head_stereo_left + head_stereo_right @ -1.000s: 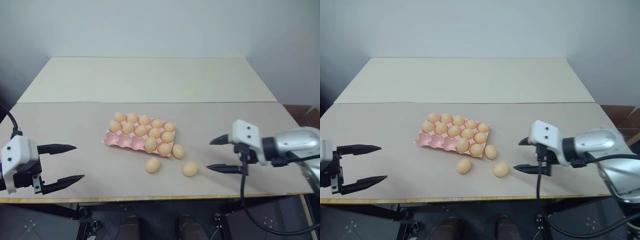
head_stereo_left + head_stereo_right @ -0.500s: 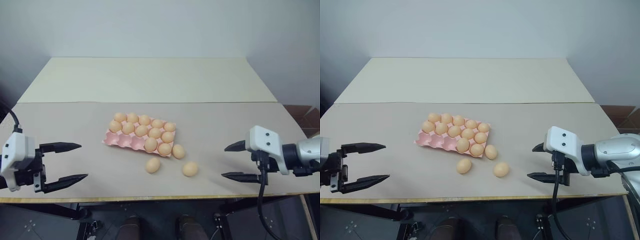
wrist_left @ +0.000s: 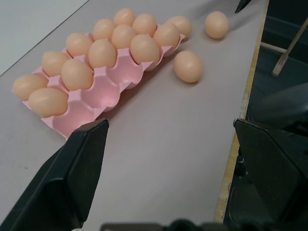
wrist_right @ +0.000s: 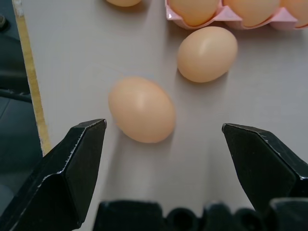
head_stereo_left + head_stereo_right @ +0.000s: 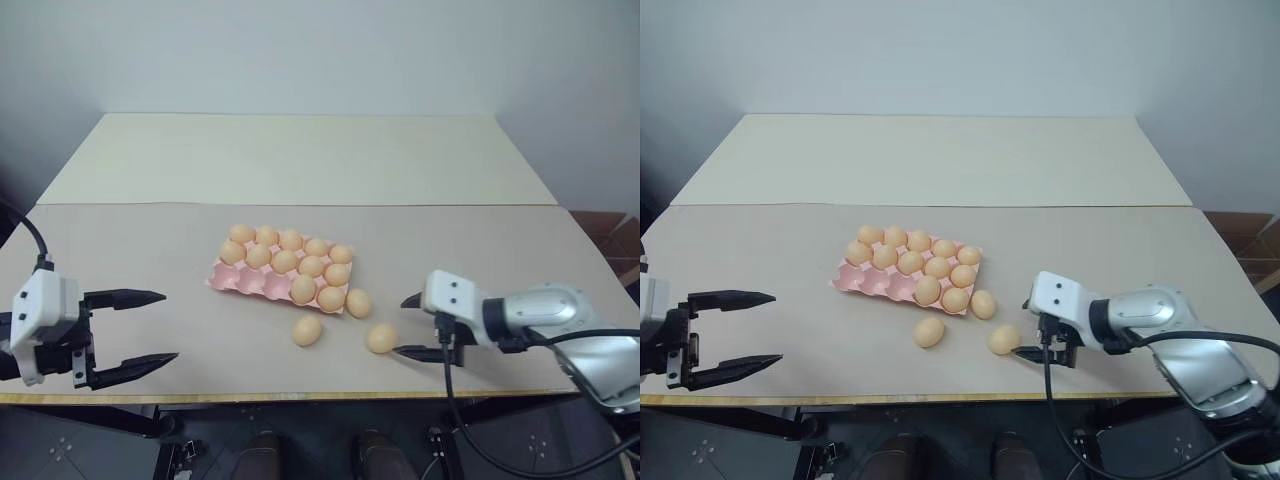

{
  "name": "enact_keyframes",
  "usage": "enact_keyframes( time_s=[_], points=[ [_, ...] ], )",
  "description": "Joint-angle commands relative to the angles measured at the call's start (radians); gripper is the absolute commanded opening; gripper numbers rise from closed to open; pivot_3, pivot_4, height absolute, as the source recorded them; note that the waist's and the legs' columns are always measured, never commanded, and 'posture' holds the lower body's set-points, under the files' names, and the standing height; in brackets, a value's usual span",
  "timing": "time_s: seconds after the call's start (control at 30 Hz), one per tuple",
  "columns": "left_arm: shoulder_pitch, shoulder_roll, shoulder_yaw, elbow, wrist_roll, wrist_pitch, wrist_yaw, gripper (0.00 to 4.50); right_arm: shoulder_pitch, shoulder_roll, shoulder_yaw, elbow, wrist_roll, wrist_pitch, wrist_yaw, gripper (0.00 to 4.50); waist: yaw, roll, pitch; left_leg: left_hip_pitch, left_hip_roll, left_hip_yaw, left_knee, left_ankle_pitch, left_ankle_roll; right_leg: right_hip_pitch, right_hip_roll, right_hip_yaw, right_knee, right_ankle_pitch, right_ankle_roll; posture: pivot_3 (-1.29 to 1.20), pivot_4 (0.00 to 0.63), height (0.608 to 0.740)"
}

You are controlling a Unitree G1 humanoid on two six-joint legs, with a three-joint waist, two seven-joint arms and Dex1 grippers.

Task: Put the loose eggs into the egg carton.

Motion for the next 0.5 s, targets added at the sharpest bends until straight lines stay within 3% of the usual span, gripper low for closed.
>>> enact_keyframes(
  time_s=[0.03,0.23,0.33,0.5],
  points=[
    [0.012,0.011,0.037,-0.031,0.003,-0.009,0.003,4.50,-0.035,0.027,0.026,-0.006,-0.020,-0.027,-0.008,4.47,0.000,0.000,0.000,0.000,0.000,0.000,0.000,0.000,0.000,0.000,0.000,0.000,0.000,0.000,0.000,0.00,0.150,0.740],
    [0.040,0.002,0.052,-0.049,0.003,-0.009,0.012,4.50,-0.045,0.055,0.086,0.025,-0.063,-0.040,-0.001,4.47,0.000,0.000,0.000,0.001,0.000,0.000,0.000,0.000,0.000,0.000,0.000,0.000,0.001,0.000,0.000,0.00,0.150,0.740],
    [0.059,-0.003,0.058,-0.057,0.010,-0.013,0.017,4.50,-0.041,0.060,0.109,0.040,-0.084,-0.051,-0.002,3.92,0.000,0.000,0.000,0.001,0.000,0.000,0.000,0.000,0.000,0.000,0.000,0.000,0.000,0.000,0.000,0.00,0.150,0.740],
    [0.067,-0.006,0.058,-0.060,0.009,-0.016,0.025,4.50,-0.037,0.065,0.105,0.039,-0.100,-0.060,-0.007,2.27,0.000,0.000,0.000,0.001,0.000,0.000,0.000,0.000,0.000,0.000,0.000,0.000,0.001,0.000,0.000,0.00,0.150,0.740]
  ],
)
